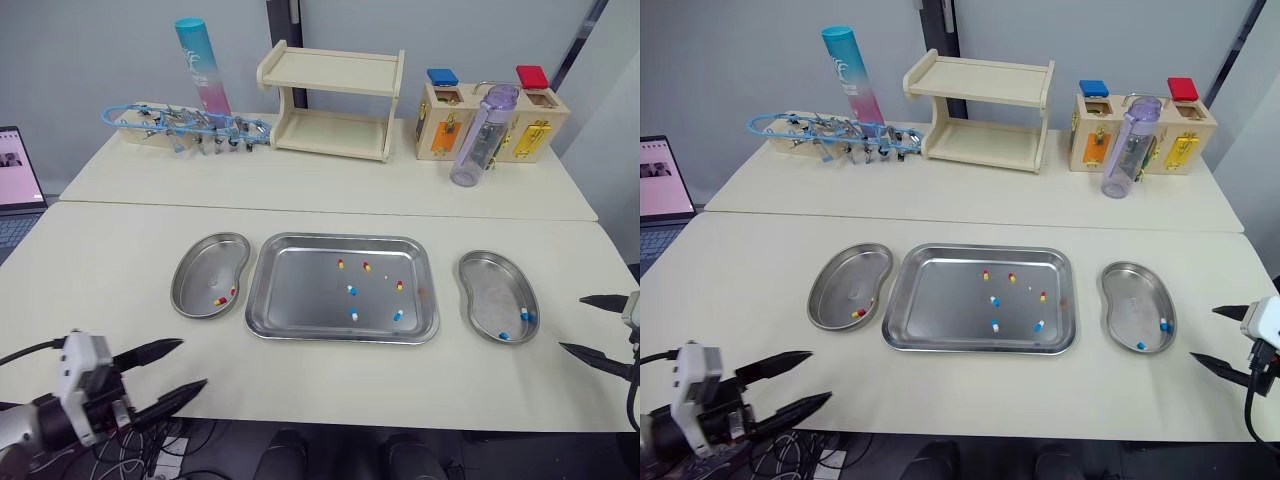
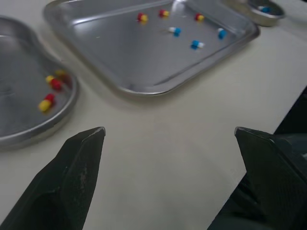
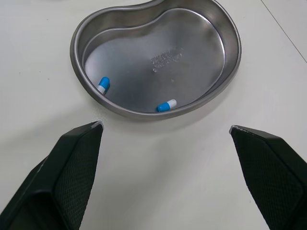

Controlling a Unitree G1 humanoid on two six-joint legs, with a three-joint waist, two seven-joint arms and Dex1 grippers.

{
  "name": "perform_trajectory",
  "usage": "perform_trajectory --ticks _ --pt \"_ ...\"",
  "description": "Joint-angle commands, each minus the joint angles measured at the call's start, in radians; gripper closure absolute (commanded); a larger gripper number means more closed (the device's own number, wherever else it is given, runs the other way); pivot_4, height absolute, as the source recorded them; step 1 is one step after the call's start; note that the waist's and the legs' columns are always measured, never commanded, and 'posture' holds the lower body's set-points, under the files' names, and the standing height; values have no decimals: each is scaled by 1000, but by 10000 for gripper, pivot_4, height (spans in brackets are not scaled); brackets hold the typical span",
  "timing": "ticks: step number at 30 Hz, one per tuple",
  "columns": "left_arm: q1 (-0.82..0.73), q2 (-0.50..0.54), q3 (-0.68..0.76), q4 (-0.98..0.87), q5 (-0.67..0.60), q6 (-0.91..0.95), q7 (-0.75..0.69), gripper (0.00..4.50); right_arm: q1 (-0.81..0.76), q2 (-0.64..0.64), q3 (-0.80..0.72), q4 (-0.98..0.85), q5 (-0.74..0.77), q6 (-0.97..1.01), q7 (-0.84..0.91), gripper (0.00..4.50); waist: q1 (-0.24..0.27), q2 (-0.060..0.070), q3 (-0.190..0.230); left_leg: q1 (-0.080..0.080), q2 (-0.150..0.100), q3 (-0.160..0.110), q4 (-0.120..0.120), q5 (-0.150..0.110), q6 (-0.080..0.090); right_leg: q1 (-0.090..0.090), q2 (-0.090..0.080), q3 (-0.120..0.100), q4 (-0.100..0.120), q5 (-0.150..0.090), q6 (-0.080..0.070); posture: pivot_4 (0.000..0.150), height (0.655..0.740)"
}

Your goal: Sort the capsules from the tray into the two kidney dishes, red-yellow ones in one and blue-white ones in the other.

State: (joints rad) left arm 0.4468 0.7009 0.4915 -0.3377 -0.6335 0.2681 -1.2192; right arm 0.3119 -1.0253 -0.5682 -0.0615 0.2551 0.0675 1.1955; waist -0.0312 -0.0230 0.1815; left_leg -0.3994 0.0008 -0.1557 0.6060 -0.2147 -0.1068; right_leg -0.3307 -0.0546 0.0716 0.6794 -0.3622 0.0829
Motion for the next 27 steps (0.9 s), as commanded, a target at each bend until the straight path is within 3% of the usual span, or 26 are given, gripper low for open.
perform_trajectory --ticks 1,6,10,14,18,21,24,27 --pt "-69 -33 -49 4 0 -91 -23 204 22 -16 -49 -93 26 14 18 0 0 0 0 0 0 0 0 0 0 0 0 0 0 0 0 1500 7400" --pt "-136 -48 -105 74 30 -178 -61 204 32 -10 -42 -298 106 149 11 0 -5 1 -1 0 0 0 0 0 0 0 1 0 1 0 0 1500 7400" --pt "-169 -58 -135 124 57 -253 -76 204 -7 -2 46 -489 160 266 -51 0 -3 1 -1 0 0 -1 1 0 0 0 1 0 1 0 0 1500 7400" --pt "-181 -71 -171 136 56 -298 -99 204 -179 21 292 -647 146 386 -188 0 -2 1 0 0 0 -1 1 0 0 1 1 0 1 0 0 1500 7400" --pt "-201 -79 -206 125 51 -312 -99 204 -467 180 635 -655 97 552 -313 0 -9 -1 0 0 1 -2 2 0 0 0 1 -1 1 0 0 1500 7400" --pt "-209 -84 -212 122 52 -329 -92 0 -587 261 798 -615 37 639 -365 5714 -6 -1 0 -1 1 -4 1 0 0 -1 2 -2 1 0 0 1500 7400" --pt "-213 -91 -225 106 49 -332 -82 0 -696 371 916 -559 13 754 -434 15507 -1 -1 0 -2 0 -4 1 0 0 -2 1 -2 1 0 0 1500 7400" --pt "-215 -95 -236 97 47 -333 -74 0 -761 440 998 -499 -28 818 -482 15507 0 -1 0 -2 0 -5 1 0 0 -2 1 -3 2 0 0 1500 7400"
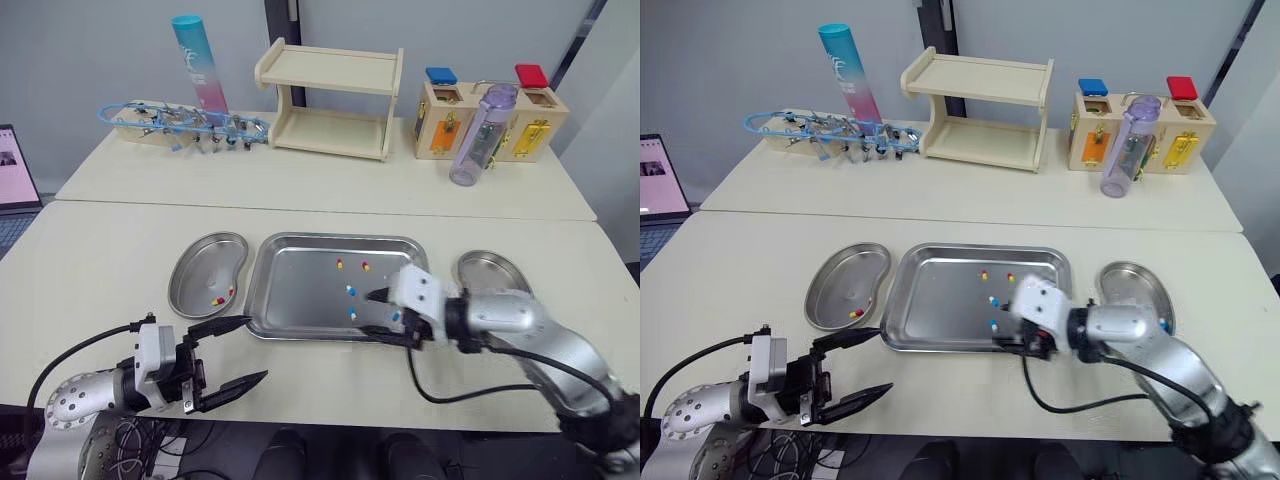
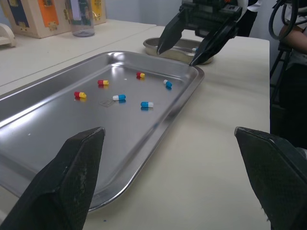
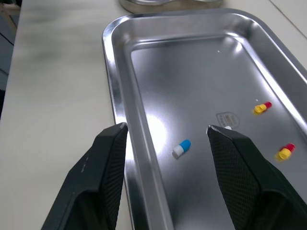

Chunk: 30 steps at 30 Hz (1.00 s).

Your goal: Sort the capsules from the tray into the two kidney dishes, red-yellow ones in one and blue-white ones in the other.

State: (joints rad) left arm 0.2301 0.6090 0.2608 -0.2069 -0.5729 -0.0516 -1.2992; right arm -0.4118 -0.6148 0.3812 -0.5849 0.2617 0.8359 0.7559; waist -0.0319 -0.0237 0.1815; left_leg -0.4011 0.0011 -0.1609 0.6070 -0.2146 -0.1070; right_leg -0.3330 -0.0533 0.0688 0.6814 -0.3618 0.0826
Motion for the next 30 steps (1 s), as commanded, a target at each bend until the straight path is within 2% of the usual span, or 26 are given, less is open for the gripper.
perform_trajectory --ticks 1,20,21,23,30 --pt "1 -4 -9 -35 -13 -14 9 0 -51 45 69 42 -47 64 -56 15507 0 0 0 0 0 0 0 0 0 0 0 0 0 0 0 1500 7400" --pt "3 -25 -48 -26 11 -63 40 0 -106 123 168 224 -151 46 -90 15507 -3 0 0 1 0 0 0 0 0 -1 0 0 1 0 0 1500 7400" --pt "2 -26 -49 -24 14 -66 43 0 -107 123 176 230 -158 41 -87 19399 -3 0 0 1 0 0 0 0 0 -1 0 0 1 0 0 1500 7400" --pt "3 -28 -53 -23 17 -71 46 0 -113 126 189 239 -169 29 -80 23546 -4 0 0 1 0 0 0 0 0 -1 0 0 1 0 0 1500 7400" --pt "-9 -32 -60 -9 29 -87 66 0 -135 117 205 267 -189 -16 -40 43155 -4 0 0 1 0 0 0 0 0 -1 0 0 1 0 0 1500 7400"
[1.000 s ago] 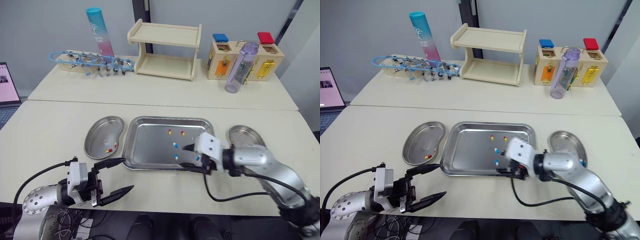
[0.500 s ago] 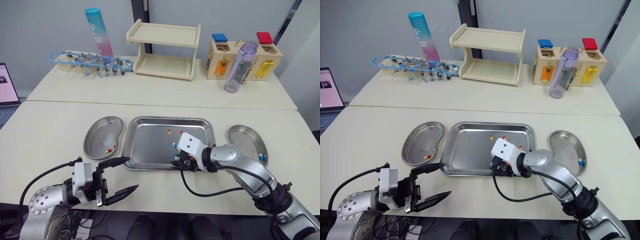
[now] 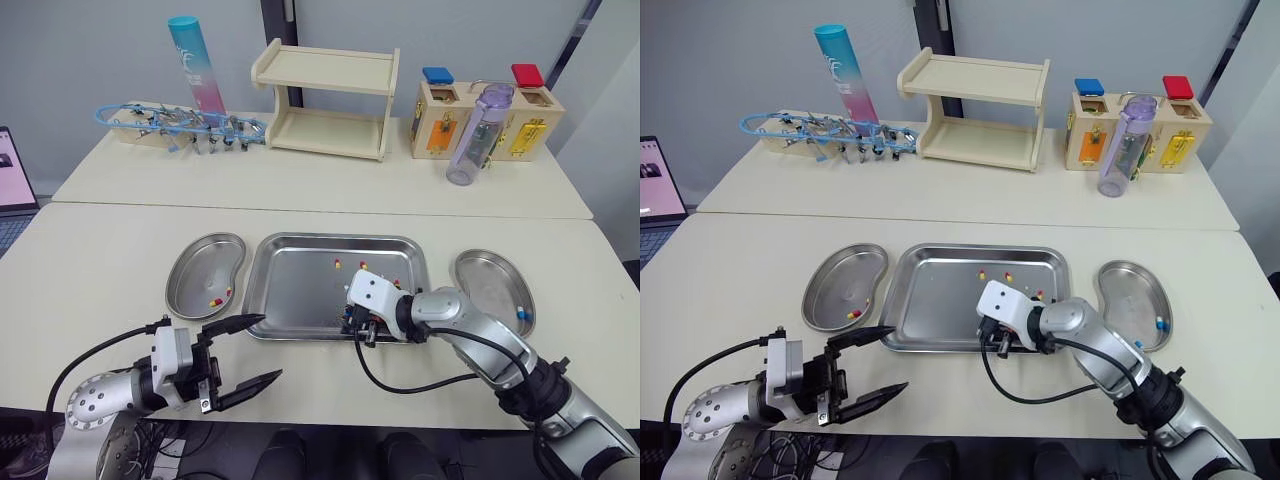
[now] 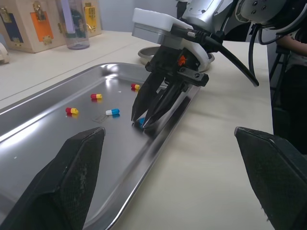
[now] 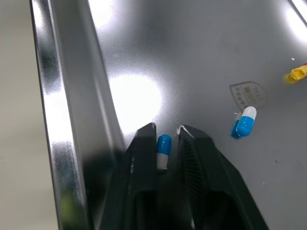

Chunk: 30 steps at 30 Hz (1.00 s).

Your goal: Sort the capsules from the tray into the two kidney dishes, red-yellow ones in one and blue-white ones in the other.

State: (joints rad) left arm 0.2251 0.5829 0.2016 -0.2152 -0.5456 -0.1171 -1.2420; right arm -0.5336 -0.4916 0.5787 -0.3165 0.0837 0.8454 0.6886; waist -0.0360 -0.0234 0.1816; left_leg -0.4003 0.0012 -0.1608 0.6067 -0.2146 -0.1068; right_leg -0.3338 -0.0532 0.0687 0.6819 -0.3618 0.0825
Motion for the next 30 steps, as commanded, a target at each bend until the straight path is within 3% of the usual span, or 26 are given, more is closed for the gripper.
perform_trajectory --ticks 1,10,19,24,30 --pt "-4 -6 -1 1 3 -24 13 0 -15 -8 9 -1 -12 -32 37 44857 0 0 0 0 0 0 0 0 0 0 0 0 0 0 0 1500 7400" --pt "-6 -11 -8 -1 -2 -35 22 0 -42 17 -28 -42 -8 -56 69 44857 0 0 0 0 0 0 0 0 0 0 0 0 0 0 0 1500 7400" --pt "-54 -3 -34 21 -8 -32 -16 0 -44 -51 -107 -126 24 -76 129 44857 1 0 0 0 0 0 0 0 0 0 0 0 -1 0 0 1500 7400" --pt "-62 11 -71 0 -22 -20 -69 0 1 -170 -233 -215 82 -49 180 44857 4 1 0 -1 0 0 0 0 0 0 0 0 -1 0 0 1500 7400" --pt "-96 20 -102 -46 -62 61 -60 0 151 -334 -509 -284 140 44 170 44857 7 1 1 -1 -1 0 0 0 0 1 -1 0 -1 0 0 1500 7400"
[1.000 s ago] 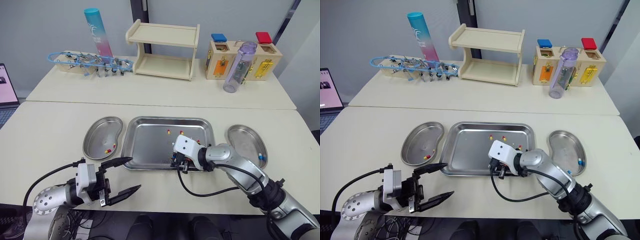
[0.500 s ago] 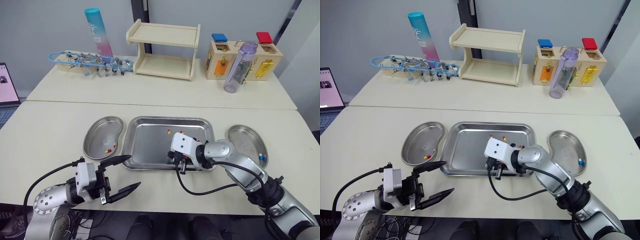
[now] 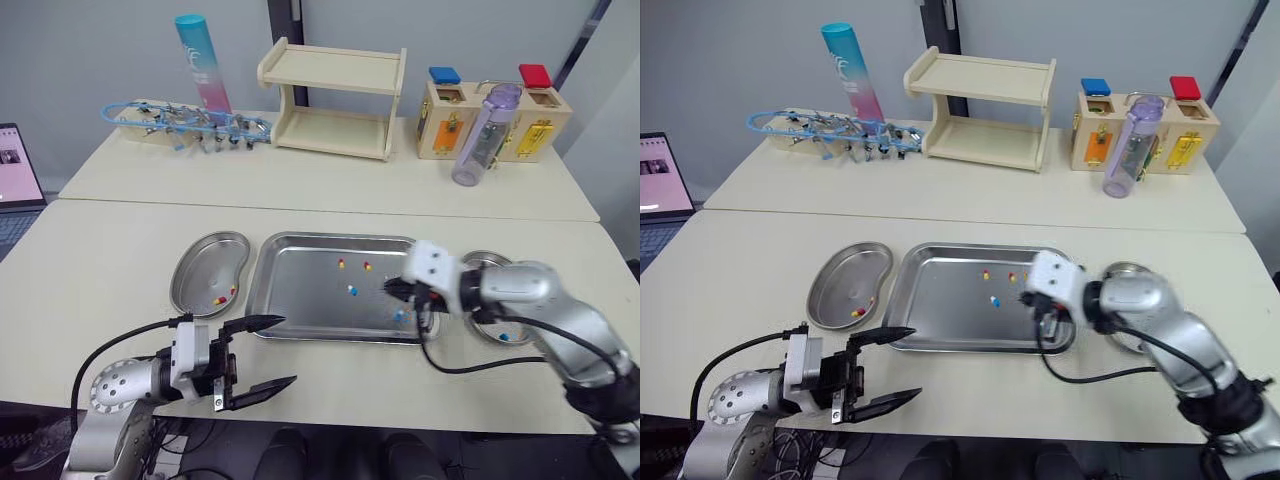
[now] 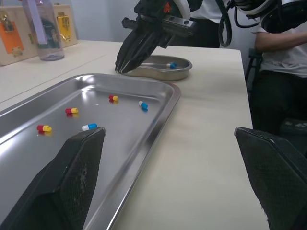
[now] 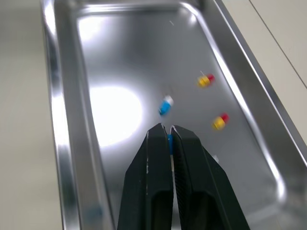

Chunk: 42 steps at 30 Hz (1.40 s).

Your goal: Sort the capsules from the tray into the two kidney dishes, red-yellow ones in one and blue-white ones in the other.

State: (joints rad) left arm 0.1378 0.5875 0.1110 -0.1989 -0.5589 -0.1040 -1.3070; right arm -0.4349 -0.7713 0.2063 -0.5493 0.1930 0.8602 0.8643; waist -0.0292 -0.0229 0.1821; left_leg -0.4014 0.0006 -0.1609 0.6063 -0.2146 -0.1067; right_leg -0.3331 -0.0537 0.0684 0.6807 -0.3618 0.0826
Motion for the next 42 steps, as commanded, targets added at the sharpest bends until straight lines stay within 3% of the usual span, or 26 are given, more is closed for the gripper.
perform_trajectory --ticks 1,6,13,21,25,28,30,35,42 --pt "-8 21 -16 -83 -65 73 4 0 101 -91 -200 -47 27 38 -7 44857 0 0 0 0 0 0 0 0 0 0 0 0 0 0 0 1500 7400" --pt "-13 19 -31 -130 -97 110 2 0 284 -186 -387 6 9 31 -31 44857 -1 0 0 0 0 1 0 0 0 0 0 1 0 0 0 1500 7400" --pt "-42 3 -42 -126 -90 117 12 0 349 -166 -410 87 -19 -39 -110 44857 -8 1 1 0 0 2 0 0 0 0 0 1 0 0 0 1500 7400" --pt "-9 31 -34 -175 -107 183 36 0 336 -154 -423 108 -4 -54 -123 21956 -3 2 1 0 0 2 0 0 0 0 0 1 0 0 0 1500 7400" --pt "5 60 0 -210 -117 256 105 0 368 -163 -466 96 13 -98 -91 9625 -3 2 1 0 0 2 0 0 0 0 0 1 0 0 0 1500 7400" --pt "25 99 34 -225 -56 301 193 0 431 -166 -513 79 24 -201 -42 534 -2 2 2 0 0 2 0 0 0 1 0 1 -1 0 0 1500 7400" --pt "44 148 63 -230 3 352 261 0 488 -162 -560 67 38 -283 -3 534 -2 2 2 0 0 1 0 0 0 0 0 1 -1 0 0 1500 7400" --pt "101 184 269 -136 -22 380 320 0 653 -143 -729 89 100 -470 136 534 -2 2 3 0 0 2 0 0 0 1 0 1 -1 0 0 1500 7400" --pt "169 267 546 212 15 334 274 0 796 -168 -864 259 91 -637 261 534 -5 1 3 1 1 2 0 0 0 1 0 1 -1 0 0 1500 7400"
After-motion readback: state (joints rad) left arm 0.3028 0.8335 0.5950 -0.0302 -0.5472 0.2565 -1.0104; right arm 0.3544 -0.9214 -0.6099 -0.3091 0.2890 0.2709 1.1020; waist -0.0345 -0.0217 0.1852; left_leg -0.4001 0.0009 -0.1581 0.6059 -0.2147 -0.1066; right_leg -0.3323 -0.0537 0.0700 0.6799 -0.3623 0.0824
